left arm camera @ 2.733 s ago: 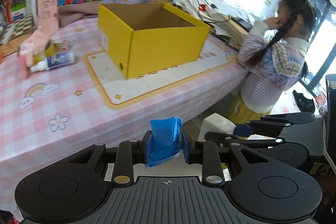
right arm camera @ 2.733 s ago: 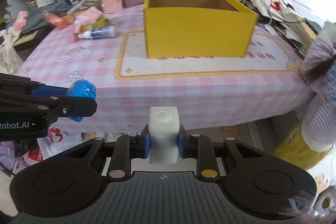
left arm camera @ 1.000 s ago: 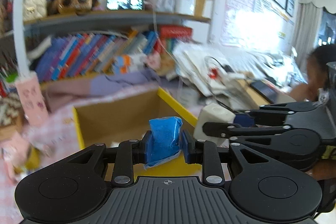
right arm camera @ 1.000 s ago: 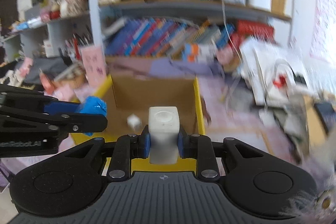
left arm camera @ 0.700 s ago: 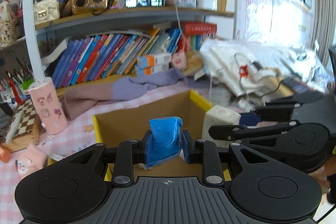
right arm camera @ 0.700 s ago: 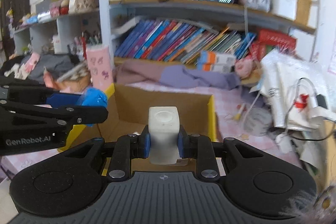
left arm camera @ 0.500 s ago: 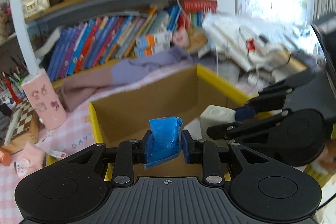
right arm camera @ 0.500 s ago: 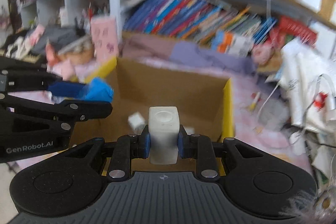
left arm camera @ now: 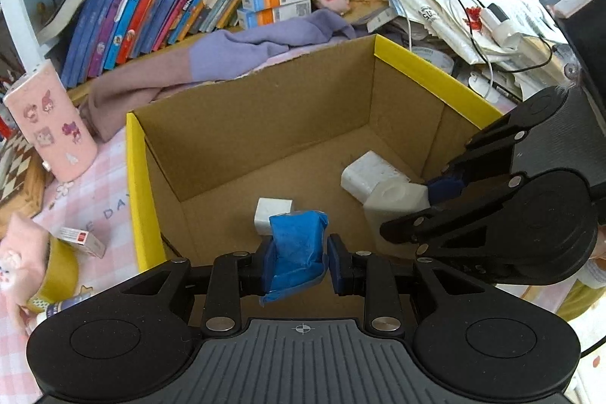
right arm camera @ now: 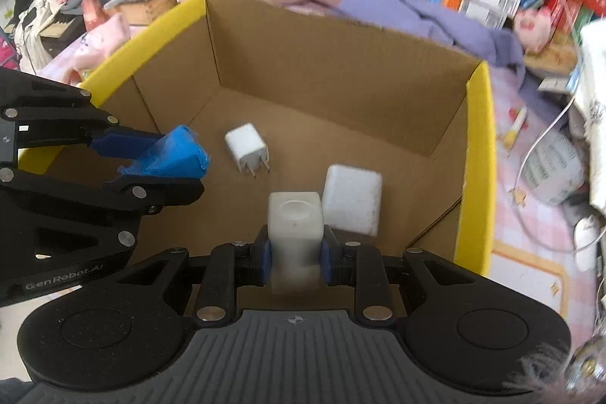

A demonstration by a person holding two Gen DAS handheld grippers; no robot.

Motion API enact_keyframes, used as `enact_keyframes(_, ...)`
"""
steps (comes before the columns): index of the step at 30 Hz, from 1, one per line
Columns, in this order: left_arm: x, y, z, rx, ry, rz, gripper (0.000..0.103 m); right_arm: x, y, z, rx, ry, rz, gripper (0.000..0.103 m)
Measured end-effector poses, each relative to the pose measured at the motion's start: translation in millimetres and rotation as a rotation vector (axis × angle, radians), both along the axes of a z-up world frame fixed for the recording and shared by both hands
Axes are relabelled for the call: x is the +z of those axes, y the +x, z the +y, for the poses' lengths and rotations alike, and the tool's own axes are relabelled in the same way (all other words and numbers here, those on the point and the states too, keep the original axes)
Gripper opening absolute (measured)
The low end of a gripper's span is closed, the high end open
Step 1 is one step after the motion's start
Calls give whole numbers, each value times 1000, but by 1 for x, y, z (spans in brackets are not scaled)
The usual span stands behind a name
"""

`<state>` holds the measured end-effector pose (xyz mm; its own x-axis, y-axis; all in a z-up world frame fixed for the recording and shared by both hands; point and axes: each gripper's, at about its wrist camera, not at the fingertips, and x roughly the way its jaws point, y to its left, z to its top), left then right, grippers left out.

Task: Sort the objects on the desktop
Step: 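Lower both held items into the yellow box and open both tools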

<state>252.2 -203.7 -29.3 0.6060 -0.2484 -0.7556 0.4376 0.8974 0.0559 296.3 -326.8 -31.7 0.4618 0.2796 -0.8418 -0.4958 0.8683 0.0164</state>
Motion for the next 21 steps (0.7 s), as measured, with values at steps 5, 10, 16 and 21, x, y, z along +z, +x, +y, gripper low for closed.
enact_keyframes(5,0,1,1,3,-8,0,29,-2,5,2,1,-7,25,23)
enact_keyframes(10,1,-1,-1,19,1,-25,31,-1,2,2,1,-9,-9,25)
enact_keyframes(16,11,-14,1,48,7,-94,55,9,-9,-3,-13,13,-98,32)
enact_keyframes(21,24,-34,10,92,-9,-169,57,26,-25,-15,-53,67,-162,37)
